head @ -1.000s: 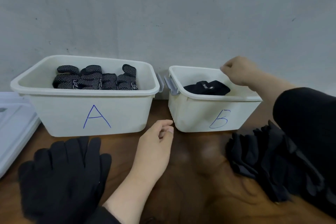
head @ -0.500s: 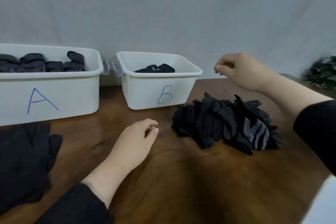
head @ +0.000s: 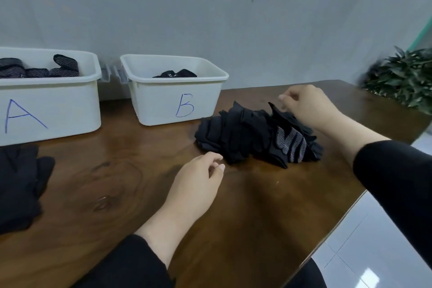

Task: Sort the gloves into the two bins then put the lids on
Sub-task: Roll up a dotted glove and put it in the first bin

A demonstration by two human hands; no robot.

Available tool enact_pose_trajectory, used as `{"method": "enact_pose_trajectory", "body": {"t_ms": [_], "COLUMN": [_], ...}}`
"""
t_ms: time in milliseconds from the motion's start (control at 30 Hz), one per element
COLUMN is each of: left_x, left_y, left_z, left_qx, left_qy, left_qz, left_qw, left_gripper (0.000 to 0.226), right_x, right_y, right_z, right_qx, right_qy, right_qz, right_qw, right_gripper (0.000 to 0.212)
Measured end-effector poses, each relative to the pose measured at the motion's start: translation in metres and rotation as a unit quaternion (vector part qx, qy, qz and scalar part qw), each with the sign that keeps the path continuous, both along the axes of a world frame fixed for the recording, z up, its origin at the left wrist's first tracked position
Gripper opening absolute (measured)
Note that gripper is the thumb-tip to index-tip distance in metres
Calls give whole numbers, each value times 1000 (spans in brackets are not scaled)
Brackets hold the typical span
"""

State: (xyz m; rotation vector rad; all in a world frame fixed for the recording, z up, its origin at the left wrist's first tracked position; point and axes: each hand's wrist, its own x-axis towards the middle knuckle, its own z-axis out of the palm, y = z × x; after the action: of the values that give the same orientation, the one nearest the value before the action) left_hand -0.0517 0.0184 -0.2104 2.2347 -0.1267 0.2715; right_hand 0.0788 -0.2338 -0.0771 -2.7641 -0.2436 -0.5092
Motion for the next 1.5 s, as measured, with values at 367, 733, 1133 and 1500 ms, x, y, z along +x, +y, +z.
{"method": "enact_pose_trajectory", "body": {"t_ms": [367, 733, 1133, 1500], "left_x": [-2, 7, -11, -59], "left_y": [5, 12, 39, 128], "left_z": [5, 3, 22, 15], "left_qx": [3, -49, -452, -199], "left_qy": [-13, -47, -15, -108], "left_qz": [-37, -2, -86, 202], "left_qw": [999, 998, 888, 953], "left_gripper": [29, 28, 62, 17], "right_x": [47, 36, -48, -60], "right_y": [1, 28, 126, 226], "right_z": [-54, 55, 30, 13], "right_qx": [10, 419, 478, 399], "right_qy": [98, -132, 253, 131], "right_qz": [-103, -1, 119, 234], "right_qw": [990, 898, 832, 877], "right_gripper": [44, 26, 20, 24]}}
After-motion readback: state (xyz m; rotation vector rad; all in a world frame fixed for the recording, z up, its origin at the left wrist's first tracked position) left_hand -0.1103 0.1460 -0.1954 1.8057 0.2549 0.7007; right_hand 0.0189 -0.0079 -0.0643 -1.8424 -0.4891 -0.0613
